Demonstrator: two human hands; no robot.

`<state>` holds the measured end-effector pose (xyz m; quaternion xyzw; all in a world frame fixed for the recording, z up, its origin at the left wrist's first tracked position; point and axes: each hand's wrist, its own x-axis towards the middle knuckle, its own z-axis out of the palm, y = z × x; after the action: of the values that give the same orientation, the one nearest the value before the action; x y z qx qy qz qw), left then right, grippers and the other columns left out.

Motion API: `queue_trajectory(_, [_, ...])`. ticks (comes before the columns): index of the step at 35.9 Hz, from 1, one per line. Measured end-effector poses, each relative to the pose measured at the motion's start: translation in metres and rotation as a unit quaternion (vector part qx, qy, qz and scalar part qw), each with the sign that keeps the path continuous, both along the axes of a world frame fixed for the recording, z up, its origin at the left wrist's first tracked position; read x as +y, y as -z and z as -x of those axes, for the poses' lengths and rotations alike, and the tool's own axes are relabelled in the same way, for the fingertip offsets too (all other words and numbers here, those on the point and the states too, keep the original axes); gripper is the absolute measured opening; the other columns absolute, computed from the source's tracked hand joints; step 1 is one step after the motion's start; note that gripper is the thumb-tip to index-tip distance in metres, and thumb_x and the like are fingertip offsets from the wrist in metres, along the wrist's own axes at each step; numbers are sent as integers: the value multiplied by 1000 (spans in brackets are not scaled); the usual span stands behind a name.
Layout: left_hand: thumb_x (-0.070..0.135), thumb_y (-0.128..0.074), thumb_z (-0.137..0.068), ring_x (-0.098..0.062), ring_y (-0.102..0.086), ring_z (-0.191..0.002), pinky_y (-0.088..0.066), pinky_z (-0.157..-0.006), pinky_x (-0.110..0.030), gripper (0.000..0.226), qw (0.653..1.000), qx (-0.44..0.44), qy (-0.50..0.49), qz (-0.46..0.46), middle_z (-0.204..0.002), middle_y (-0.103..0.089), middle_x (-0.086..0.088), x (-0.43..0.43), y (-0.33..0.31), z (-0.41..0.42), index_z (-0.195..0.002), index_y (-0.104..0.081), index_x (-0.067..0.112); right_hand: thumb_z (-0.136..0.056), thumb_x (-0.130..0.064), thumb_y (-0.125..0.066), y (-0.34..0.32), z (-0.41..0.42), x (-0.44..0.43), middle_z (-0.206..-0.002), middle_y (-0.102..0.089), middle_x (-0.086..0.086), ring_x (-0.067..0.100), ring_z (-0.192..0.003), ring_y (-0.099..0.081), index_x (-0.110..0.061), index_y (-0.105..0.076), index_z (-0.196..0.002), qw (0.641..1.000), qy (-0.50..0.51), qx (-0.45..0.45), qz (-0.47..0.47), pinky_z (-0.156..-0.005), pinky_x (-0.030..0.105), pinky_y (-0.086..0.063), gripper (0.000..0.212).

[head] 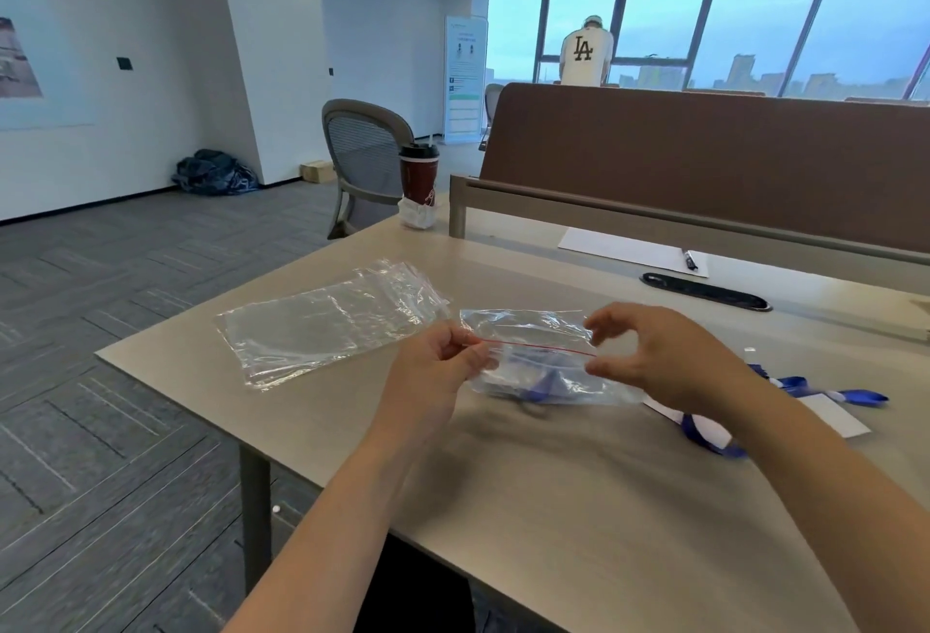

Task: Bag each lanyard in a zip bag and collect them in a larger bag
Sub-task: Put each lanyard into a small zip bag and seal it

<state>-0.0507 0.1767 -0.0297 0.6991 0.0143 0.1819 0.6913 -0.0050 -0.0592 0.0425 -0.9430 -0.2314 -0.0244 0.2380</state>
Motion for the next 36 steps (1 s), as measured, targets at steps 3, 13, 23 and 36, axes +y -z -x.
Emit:
queue_trajectory(3, [9, -72, -85, -17, -63, -74, -50, -79, -42, 1, 1000, -10, -14, -7, -78, -72, -12, -1, 2, 0, -86, -73, 8, -82, -34, -77, -6, 6, 28, -106, -66, -13, 7, -97, -60, -28, -65, -115, 999, -28, -3, 15, -84, 22, -45, 35])
queue_trajectory(13, [4, -69, -88, -25, -68, -75, -55, -85, -49, 16, 999, -11, -1, 32, -81, -74, -17, 0, 6, 5, -78, -73, 15, -85, -18, -73, -3, 3, 69, -80, -70, -5, 13, -73, -62, -20, -72, -83, 998, -60, 30, -2, -66, 23, -48, 3])
queue_trajectory(23, [-2, -64, -90, -29, -71, -78, -58, -85, -46, 10, 996, -4, 0, 86, -82, -73, -21, 3, 5, 8, -84, -70, 3, -87, -18, -70, 2, -1, 66, -77, -68, -6, 13, -71, -61, -21, -71, -82, 998, -66, 18, 1, -66, 26, -48, 6])
queue_trajectory(36, [9, -71, -88, -8, -61, -72, -47, -69, -18, 9, 996, -56, -63, -43, -78, -71, -4, -1, 4, 15, -82, -75, 14, -85, -21, -73, 4, -2, 79, -76, -69, -9, 8, -69, -62, -22, -72, -82, 996, -74, 34, -32, -72, 29, -54, 3])
